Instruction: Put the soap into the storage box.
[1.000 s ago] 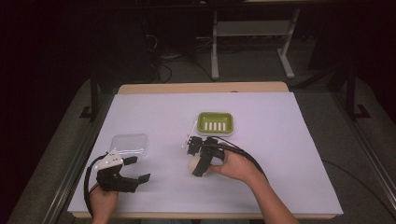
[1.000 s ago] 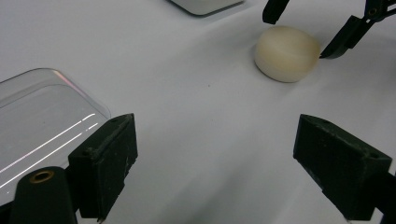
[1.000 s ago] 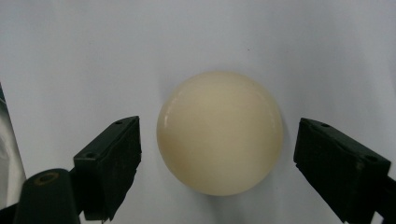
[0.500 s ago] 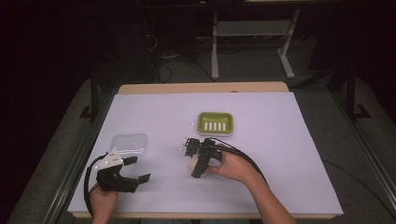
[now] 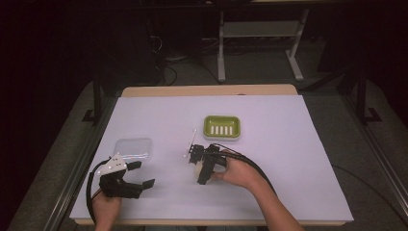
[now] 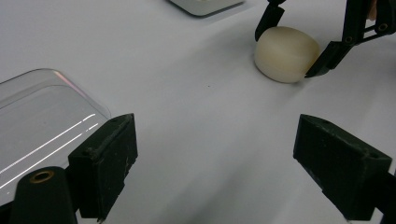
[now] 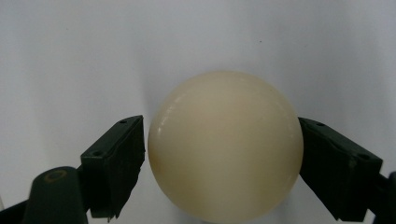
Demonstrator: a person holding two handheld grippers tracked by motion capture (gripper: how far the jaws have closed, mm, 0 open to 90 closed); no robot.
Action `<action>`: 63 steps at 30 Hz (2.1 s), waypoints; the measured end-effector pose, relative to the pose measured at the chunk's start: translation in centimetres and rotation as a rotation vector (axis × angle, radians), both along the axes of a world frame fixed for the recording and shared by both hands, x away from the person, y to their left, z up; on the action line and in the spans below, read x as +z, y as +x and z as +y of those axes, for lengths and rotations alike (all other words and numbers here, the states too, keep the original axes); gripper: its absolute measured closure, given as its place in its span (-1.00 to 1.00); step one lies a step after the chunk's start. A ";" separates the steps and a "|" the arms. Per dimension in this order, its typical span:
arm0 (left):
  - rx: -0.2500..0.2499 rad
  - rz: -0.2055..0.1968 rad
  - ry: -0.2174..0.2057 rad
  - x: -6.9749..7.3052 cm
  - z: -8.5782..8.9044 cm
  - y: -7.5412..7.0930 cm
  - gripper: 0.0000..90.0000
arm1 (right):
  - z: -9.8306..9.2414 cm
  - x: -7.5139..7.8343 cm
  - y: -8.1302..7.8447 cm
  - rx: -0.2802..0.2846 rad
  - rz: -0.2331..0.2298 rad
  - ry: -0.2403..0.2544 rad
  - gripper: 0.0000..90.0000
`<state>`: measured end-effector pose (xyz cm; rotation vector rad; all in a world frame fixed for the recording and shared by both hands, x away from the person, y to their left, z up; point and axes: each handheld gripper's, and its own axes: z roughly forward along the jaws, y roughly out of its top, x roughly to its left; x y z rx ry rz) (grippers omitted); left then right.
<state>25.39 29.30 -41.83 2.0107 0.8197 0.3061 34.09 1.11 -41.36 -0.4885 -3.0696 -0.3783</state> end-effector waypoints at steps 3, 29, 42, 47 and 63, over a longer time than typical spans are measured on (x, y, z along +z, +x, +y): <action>-0.001 0.000 0.003 0.0 0.0 0.0 -0.71 | 0.1 -0.2 0.0 0.006 -0.001 -0.012 -0.61; 0.006 0.004 -0.005 0.0 0.1 -0.1 -0.71 | -0.2 0.6 0.1 0.016 0.007 0.018 -0.51; 0.005 -0.001 -0.003 0.1 0.2 -0.1 -0.71 | -1.0 2.6 1.2 -0.007 0.006 0.049 -0.51; 0.006 -0.002 -0.011 0.0 0.2 -0.1 -0.71 | -1.4 3.3 1.8 -0.019 0.000 0.045 -0.51; 0.014 0.001 -0.023 0.0 0.2 -0.1 -0.71 | -2.3 5.0 3.9 -0.052 -0.004 0.064 -0.51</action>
